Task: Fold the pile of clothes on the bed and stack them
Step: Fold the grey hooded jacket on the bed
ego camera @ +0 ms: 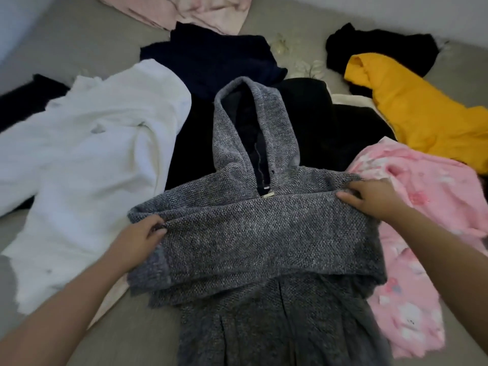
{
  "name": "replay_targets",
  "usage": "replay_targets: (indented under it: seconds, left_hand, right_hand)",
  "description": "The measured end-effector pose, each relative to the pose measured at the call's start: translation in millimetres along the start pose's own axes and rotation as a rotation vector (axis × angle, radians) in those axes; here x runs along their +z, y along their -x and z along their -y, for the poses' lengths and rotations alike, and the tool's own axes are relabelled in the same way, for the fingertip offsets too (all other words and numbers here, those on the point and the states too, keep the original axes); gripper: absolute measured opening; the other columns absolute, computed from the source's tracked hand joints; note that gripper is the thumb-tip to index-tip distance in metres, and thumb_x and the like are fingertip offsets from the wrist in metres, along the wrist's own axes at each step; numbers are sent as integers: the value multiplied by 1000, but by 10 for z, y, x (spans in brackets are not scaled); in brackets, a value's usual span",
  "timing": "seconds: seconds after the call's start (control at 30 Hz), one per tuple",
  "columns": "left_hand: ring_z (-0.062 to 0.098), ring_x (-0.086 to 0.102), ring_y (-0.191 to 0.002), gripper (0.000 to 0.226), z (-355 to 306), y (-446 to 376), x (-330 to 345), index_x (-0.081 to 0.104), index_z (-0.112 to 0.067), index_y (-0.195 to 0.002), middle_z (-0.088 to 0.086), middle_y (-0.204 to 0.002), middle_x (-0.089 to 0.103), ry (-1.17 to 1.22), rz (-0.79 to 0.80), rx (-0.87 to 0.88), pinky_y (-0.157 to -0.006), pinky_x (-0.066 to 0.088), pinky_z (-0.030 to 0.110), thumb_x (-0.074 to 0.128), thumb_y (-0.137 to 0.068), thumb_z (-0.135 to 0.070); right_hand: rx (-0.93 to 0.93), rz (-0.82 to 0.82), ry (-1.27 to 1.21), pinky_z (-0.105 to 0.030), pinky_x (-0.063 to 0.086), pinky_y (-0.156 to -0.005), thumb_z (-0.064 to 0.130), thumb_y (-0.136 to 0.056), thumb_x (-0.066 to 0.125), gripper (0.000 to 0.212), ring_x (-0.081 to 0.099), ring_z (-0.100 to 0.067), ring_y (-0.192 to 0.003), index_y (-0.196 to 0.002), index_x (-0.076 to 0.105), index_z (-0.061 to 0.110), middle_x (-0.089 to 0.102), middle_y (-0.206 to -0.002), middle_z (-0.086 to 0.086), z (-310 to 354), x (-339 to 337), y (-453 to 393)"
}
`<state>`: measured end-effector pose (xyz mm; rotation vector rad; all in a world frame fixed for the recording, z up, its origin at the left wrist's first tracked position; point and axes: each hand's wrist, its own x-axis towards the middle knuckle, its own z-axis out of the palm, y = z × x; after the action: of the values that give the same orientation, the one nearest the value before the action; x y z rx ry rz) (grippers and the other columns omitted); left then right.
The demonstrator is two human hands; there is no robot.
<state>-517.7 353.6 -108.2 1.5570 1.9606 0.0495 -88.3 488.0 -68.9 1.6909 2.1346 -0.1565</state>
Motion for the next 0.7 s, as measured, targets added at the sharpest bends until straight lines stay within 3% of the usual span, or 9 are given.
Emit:
replay_targets:
  seconds: [0.13,0.2,0.27,0.37,0.43,0.5,0.53,0.67,0.7]
  left_hand:
    - [25,54,-102,33,-54,-25,-100,49,-17,-125,10,-114,54,-418,100,-32,-77,41,29,48,-94,-29]
    - [34,54,-105,40,-177,81,-6,52,-8,-123,18,-117,53,-571,-57,28,-82,45,40,62,-84,-10]
    - [45,58,-100,45,-291,186,150,63,5,-107,29,-109,59,-497,-269,220,-77,48,54,70,-64,8]
    - [44,48,-119,46,-350,251,397,58,5,-117,29,-126,52,-382,-246,309,-95,37,57,46,-82,-23]
    - [35,18,-140,72,-280,247,542,36,-6,-139,21,-149,25,-362,-78,186,-112,12,49,21,-84,-50]
    - [30,3,-143,92,-163,230,670,21,-14,-145,15,-154,9,-400,-28,164,-113,-2,42,-3,-74,-67]
    - [32,4,-143,99,-130,225,719,22,-14,-145,16,-154,10,-411,-20,174,-113,-3,42,-10,-71,-72]
    - [33,7,-142,115,-130,272,810,24,-13,-144,17,-153,12,-418,10,208,-112,-3,42,-31,-64,-74]
    - [33,8,-142,114,-148,288,797,26,-13,-144,17,-153,13,-409,12,211,-111,-3,41,-31,-65,-73]
  right_hand:
    - [29,7,133,-36,27,-94,60,-84,46,57,49,-24,-113,-121,52,18,58,-118,-6,107,-62,-35]
    - [41,-133,-22,-42,28,-99,52,-83,55,61,43,-31,-121,-128,48,11,49,-128,-13,334,-90,100]
    - [-216,-322,-126,-53,33,-100,55,-74,62,72,50,-39,-117,-125,53,4,54,-124,-19,594,-20,354]
    - [-636,-279,183,-61,35,-93,62,-58,72,85,50,-37,-120,-126,56,13,54,-131,-13,813,261,802]
    - [-584,-39,277,-58,26,-104,36,-70,73,88,26,-37,-136,-143,25,25,33,-148,-15,727,413,916]
    - [-445,142,287,-47,-1,-114,15,-91,47,83,-10,-33,-141,-131,-22,35,-6,-156,-8,458,582,911]
    - [-415,227,279,-43,-6,-114,13,-94,41,79,-15,-31,-141,-125,-27,37,-14,-155,-5,344,593,921]
    - [-440,221,217,-53,29,-106,29,-83,62,71,30,-41,-134,-139,18,30,28,-148,-18,181,560,1110]
    - [-443,239,260,-51,29,-106,37,-85,55,68,30,-40,-134,-139,15,27,26,-149,-19,185,560,1135]
